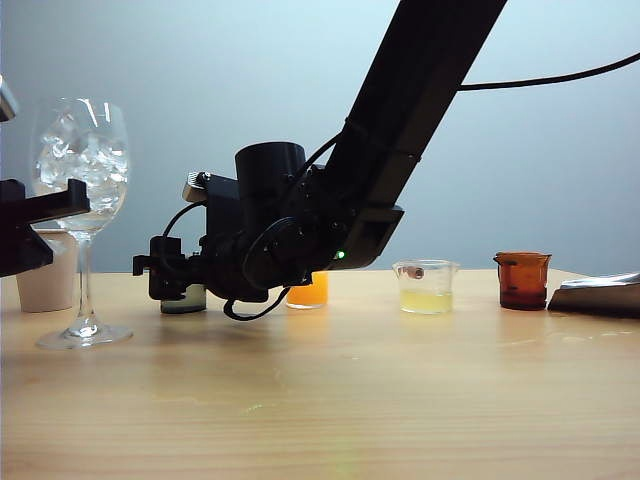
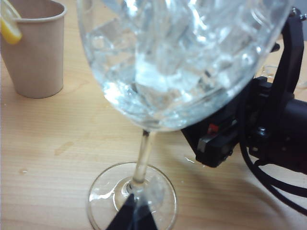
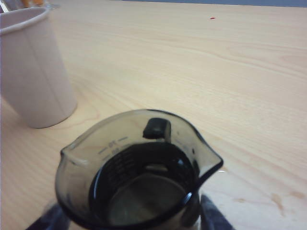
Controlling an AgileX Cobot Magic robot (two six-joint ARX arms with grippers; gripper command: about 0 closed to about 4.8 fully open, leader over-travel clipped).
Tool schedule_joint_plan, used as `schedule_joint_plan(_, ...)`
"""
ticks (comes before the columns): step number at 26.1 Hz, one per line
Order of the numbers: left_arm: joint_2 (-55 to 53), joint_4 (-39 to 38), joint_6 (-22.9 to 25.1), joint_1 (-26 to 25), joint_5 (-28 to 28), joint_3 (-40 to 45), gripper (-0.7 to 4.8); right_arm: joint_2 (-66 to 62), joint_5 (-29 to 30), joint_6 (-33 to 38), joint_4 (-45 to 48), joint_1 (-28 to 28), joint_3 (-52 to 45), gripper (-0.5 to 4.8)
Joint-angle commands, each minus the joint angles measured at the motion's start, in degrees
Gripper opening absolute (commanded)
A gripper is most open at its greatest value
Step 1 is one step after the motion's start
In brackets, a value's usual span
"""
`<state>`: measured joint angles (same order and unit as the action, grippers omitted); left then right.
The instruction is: Pick up the first measuring cup from the left, pour the coconut rum inside into the goblet, and finally put the measuring cup back in its original place.
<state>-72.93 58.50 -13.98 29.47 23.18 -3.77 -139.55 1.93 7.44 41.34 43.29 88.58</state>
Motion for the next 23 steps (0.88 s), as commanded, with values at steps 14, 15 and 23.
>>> schedule_joint_plan(14, 0.2, 1.6, 0.0, -0.1, 0.1, -0.1, -0.06, -0.9, 3.2, -0.2, 3.1, 0.5, 0.3, 3.48)
schedule_joint_plan(15, 0.2, 1.6, 0.0, -0.1, 0.1, -0.1, -0.06, -0.9, 3.2, -0.2, 3.1, 0.5, 0.3, 3.48)
schedule_joint_plan(23, 0.2, 1.6, 0.0, -0.1, 0.1, -0.1, -0.06, -0.9, 3.2, -0.2, 3.0, 0.5, 0.4, 3.48)
